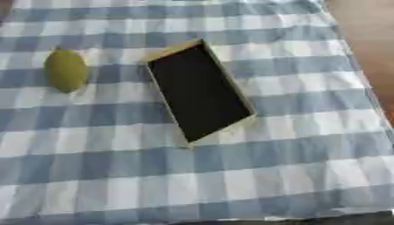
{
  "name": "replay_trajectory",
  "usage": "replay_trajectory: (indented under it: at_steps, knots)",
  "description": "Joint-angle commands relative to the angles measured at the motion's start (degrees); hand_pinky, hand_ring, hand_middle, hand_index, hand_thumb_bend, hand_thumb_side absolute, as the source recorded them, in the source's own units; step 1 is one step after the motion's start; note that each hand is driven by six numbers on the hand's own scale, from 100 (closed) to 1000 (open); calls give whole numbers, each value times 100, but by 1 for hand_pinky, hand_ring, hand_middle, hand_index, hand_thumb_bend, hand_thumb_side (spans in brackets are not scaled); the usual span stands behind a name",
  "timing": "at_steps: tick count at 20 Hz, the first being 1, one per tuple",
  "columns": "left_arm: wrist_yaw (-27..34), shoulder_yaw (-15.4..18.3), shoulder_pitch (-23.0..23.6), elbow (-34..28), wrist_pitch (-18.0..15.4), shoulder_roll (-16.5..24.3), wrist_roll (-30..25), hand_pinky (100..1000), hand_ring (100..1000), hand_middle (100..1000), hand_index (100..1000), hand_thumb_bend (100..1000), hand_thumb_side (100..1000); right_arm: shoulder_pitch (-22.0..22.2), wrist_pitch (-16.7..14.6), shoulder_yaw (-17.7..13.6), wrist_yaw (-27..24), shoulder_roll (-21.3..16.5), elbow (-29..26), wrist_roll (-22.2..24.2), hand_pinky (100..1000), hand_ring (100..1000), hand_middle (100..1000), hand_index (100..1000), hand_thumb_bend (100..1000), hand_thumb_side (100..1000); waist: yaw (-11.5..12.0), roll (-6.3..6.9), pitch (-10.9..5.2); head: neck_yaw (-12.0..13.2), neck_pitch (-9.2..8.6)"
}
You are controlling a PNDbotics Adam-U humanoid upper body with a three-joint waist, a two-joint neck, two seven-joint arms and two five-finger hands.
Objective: Pick up objects on the table and place them in the box.
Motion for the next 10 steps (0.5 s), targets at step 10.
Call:
replay_trajectory:
  at_steps: [10]
  knots:
    - [-51,4,-48,14,13,333,-129,741,644,780,838,368,327,-66,13,-40,22,-194,-90,-1,783,649,616,667,100,599,-16,25,-122,-39,40]
